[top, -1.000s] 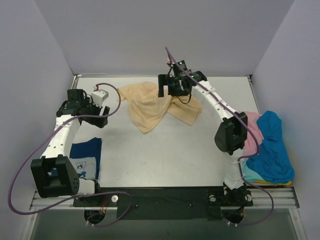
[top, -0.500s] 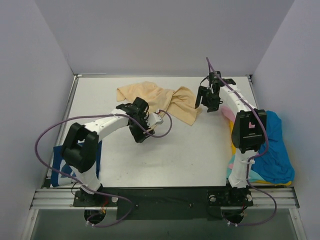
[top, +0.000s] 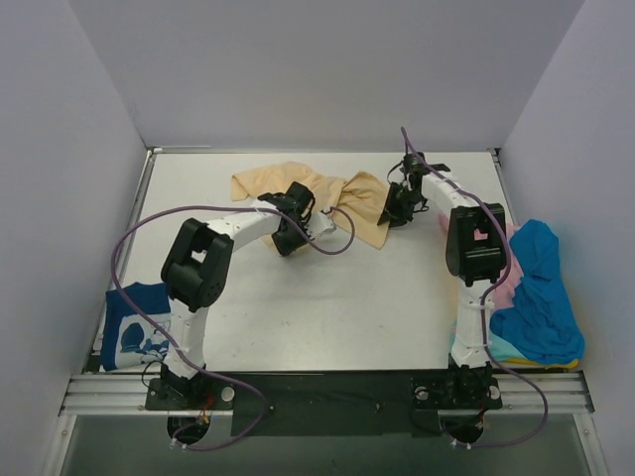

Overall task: Fold and stack the t-shirts
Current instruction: Flatten out the tshirt

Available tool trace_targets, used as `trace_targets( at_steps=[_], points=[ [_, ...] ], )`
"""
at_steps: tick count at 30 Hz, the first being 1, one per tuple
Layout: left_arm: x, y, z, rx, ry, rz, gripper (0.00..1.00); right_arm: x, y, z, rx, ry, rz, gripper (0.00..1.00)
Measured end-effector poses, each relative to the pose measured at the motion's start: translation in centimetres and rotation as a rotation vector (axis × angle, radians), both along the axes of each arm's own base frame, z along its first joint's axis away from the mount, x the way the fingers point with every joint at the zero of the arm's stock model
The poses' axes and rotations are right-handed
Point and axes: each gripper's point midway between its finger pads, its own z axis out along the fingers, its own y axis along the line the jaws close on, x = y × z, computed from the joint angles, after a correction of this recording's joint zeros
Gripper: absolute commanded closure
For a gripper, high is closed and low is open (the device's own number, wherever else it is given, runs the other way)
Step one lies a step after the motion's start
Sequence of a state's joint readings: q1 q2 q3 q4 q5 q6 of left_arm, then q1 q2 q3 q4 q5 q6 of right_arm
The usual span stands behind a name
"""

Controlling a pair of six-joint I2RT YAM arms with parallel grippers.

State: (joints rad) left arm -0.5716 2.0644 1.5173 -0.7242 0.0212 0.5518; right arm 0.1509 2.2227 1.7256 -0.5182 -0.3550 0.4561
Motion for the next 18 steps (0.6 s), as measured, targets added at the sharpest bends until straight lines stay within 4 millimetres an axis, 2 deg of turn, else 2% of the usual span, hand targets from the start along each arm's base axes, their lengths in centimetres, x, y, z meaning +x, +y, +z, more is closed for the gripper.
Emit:
trace_targets(
  at_steps=[3,6,8,10,11,13,15,16,18],
  points=[
    [1.2,0.6,0.2,0.02,-0.024,0.017,1.0,0.5,0.3,0.4,0.026,-0.012,-0.009,1.0],
    [2.7,2.1,1.1,0.044,-0.055,0.065,1.0,0.9,-0.1,1.1,0.038,-0.029,-0.017,1.0],
    [4.3,3.6,2.3,0.046,-0.089,0.113,1.0,1.3,-1.4,2.3,0.049,-0.05,-0.036,1.0],
    [6.7,5.6,4.7,0.03,-0.146,0.182,1.0,1.9,-3.8,4.9,0.057,-0.102,-0.072,1.0],
    [8.0,7.1,6.5,0.015,-0.189,0.226,1.0,2.2,-5.0,6.3,0.06,-0.133,-0.094,1.0],
    [10.2,10.1,10.7,-0.013,-0.283,0.312,1.0,2.5,-8.1,10.6,0.066,-0.226,-0.141,1.0],
    [11.8,13.3,16.0,-0.054,-0.4,0.392,1.0,2.1,-11.0,15.7,0.058,-0.338,-0.181,1.0],
    [12.1,14.8,19.1,-0.075,-0.466,0.429,1.0,1.7,-12.2,18.4,0.049,-0.399,-0.198,1.0],
    [11.6,17.0,24.9,-0.109,-0.592,0.476,1.0,0.4,-13.2,23.0,0.037,-0.506,-0.203,1.0]
  ],
)
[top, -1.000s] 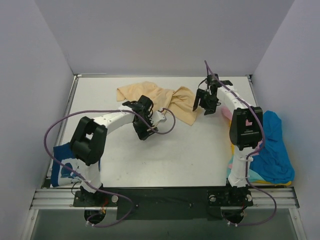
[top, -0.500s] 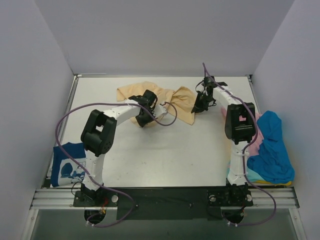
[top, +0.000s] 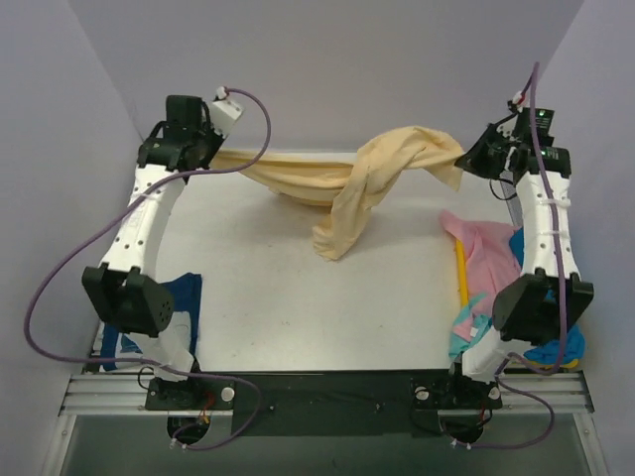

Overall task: Fold and stack the t-shirts
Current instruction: Flatten out the tshirt

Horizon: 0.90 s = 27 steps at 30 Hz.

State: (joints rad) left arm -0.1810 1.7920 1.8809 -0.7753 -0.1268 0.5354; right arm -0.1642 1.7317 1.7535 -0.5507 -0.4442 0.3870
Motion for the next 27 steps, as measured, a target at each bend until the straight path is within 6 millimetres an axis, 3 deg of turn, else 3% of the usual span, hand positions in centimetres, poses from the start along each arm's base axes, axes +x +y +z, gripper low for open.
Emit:
trace_targets(
  at_steps=[2,4,7,11,15,21,24,27],
  points=[
    [-1.7,1.2,5.3,-0.015,-0.116,0.022,1.0,-1.9,0.2,4.5,-0.02,-0.106,0.014,1.0],
    [-3.6,2.1,9.4,-0.028,-0.208,0.037,1.0,-4.0,0.7,8.6,-0.039,-0.207,0.035,1.0],
    [-6.8,4.2,14.0,-0.038,-0.317,0.078,1.0,-7.1,1.2,12.7,-0.077,-0.323,0.066,1.0],
    [-9.9,6.2,16.8,-0.037,-0.377,0.122,1.0,-10.3,1.6,14.4,-0.128,-0.381,0.092,1.0],
    [-12.0,6.9,17.4,-0.022,-0.376,0.132,1.0,-12.7,1.9,14.4,-0.162,-0.393,0.117,1.0],
    [-14.1,7.9,18.5,0.03,-0.388,0.147,1.0,-14.4,2.9,15.7,-0.2,-0.452,0.16,1.0],
    [-15.2,8.4,20.5,0.053,-0.42,0.161,1.0,-16.3,3.6,17.3,-0.233,-0.514,0.182,1.0],
    [-16.8,8.9,23.7,0.061,-0.49,0.178,1.0,-18.9,4.5,20.6,-0.278,-0.62,0.21,1.0]
  ],
)
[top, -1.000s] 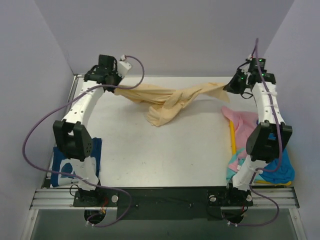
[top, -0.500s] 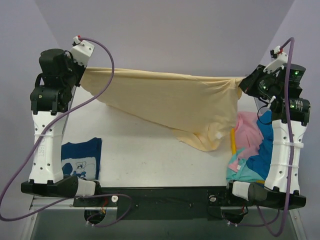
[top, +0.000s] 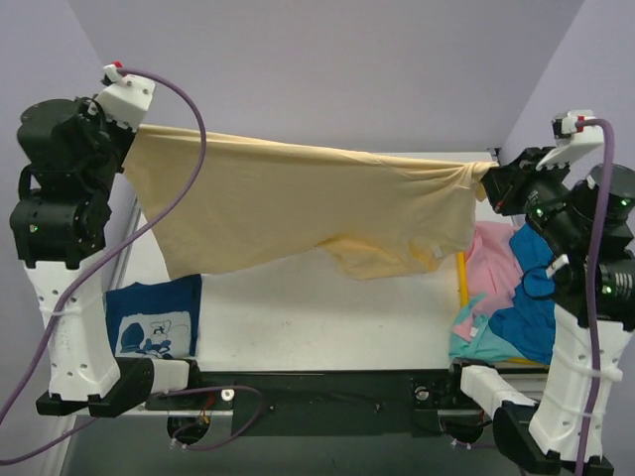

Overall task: Fold and stack the t-shirts
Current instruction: Flatten out the tshirt

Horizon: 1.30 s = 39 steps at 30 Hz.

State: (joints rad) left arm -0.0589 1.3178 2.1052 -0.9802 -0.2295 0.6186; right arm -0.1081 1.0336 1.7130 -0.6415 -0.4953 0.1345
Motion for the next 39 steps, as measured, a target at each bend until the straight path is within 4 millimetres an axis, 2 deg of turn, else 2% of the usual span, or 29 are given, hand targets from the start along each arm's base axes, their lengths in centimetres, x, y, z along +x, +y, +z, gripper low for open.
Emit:
trace_targets(
  at_steps=[4,7,10,13,17,20,23,25,27,28,29,31,32,33,34,36,38,39],
  points=[
    [-3.1,0.9,5.0,0.013,-0.14,0.035,1.0,-4.0,1.1,5.7,-0.042,-0.186,0.038,1.0],
    [-5.4,1.5,7.2,0.022,-0.21,0.062,1.0,-7.6,1.7,9.5,-0.06,-0.321,0.055,1.0],
    [-6.8,2.0,8.4,0.029,-0.249,0.085,1.0,-10.3,2.2,11.8,-0.066,-0.417,0.074,1.0],
    [-8.0,2.5,10.0,0.035,-0.295,0.107,1.0,-12.0,2.5,13.2,-0.068,-0.473,0.092,1.0],
    [-8.8,2.8,11.3,0.049,-0.331,0.126,1.0,-12.8,2.7,14.3,-0.067,-0.507,0.104,1.0],
    [-8.3,2.9,11.1,0.056,-0.321,0.13,1.0,-12.5,2.7,15.0,-0.067,-0.519,0.104,1.0],
    [-7.1,2.8,10.6,0.058,-0.298,0.127,1.0,-10.3,2.7,15.2,-0.063,-0.5,0.104,1.0],
    [-5.5,2.6,9.7,0.057,-0.263,0.117,1.0,-7.5,2.9,14.7,-0.061,-0.476,0.119,1.0],
    [-3.2,2.1,7.9,0.056,-0.203,0.095,1.0,-3.5,3.5,12.9,-0.055,-0.433,0.155,1.0],
    [-1.6,1.8,6.6,0.053,-0.161,0.077,1.0,-0.9,3.8,11.3,-0.05,-0.399,0.175,1.0],
    [0.0,1.4,5.0,0.049,-0.113,0.059,1.0,1.6,4.0,9.5,-0.045,-0.365,0.19,1.0],
    [3.2,0.6,1.2,0.04,-0.004,0.02,1.0,7.4,4.2,4.4,-0.034,-0.269,0.206,1.0],
    [5.0,0.2,-1.4,0.036,0.064,0.001,1.0,9.5,4.2,2.2,-0.031,-0.229,0.21,1.0],
    [6.5,-0.1,-3.9,0.031,0.127,-0.015,1.0,12.9,4.2,-1.4,-0.028,-0.164,0.214,1.0],
    [8.3,-0.6,-6.7,0.028,0.193,-0.031,1.0,15.2,4.2,-4.0,-0.029,-0.117,0.217,1.0],
    [11.7,-1.4,-13.6,0.025,0.346,-0.058,1.0,19.9,4.3,-10.4,-0.039,-0.014,0.234,1.0],
    [14.3,-2.2,-20.6,0.021,0.493,-0.08,1.0,23.7,4.9,-16.3,-0.056,0.062,0.268,1.0],
    [15.2,-2.4,-23.8,0.018,0.56,-0.086,1.0,25.0,5.1,-18.4,-0.065,0.082,0.284,1.0]
  ],
)
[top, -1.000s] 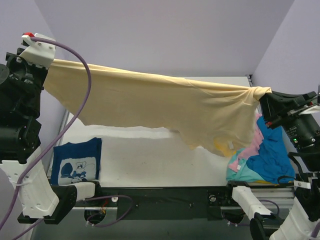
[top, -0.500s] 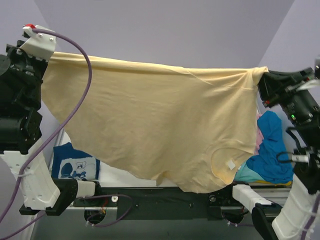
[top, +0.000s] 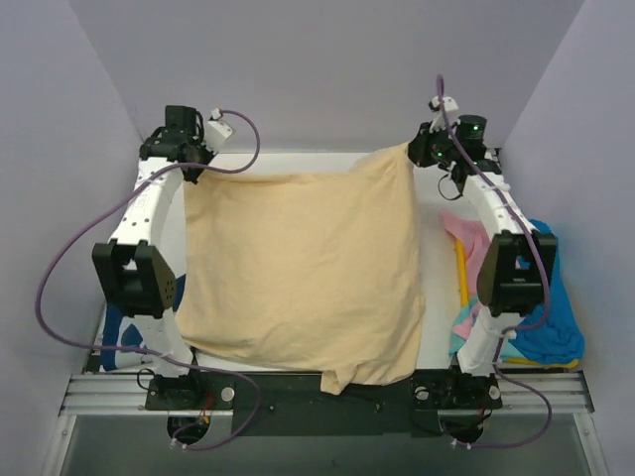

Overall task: Fold and stack the t-shirts
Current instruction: Flatten out the tshirt

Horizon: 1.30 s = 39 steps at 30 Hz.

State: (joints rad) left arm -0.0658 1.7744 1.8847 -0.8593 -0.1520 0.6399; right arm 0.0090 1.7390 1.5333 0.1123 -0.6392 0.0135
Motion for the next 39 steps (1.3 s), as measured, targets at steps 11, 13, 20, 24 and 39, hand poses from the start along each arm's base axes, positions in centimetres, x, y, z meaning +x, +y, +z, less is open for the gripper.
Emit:
trace_targets(
  at_steps=[11,13,20,24,39],
  points=[
    [11.6,-1.4,-16.6,-0.022,0.175,0.028,1.0,12.0,1.9,-16.3,-0.072,0.005,0.029,0.97],
    [12.8,-1.5,-17.3,-0.023,0.16,0.032,1.0,14.0,1.2,-16.1,-0.09,-0.033,-0.009,0.98],
    [14.6,-1.0,-16.7,-0.008,0.084,0.054,0.93,19.3,-0.5,-12.2,-0.13,-0.184,-0.125,0.66],
    [15.6,-0.6,-16.1,0.011,0.04,0.065,0.35,20.3,-1.3,-11.0,-0.143,-0.204,-0.199,0.31],
    [7.6,-2.7,-12.1,-0.081,0.198,-0.077,0.32,4.3,-4.6,-6.2,-0.18,0.229,-0.536,0.23]
  ],
)
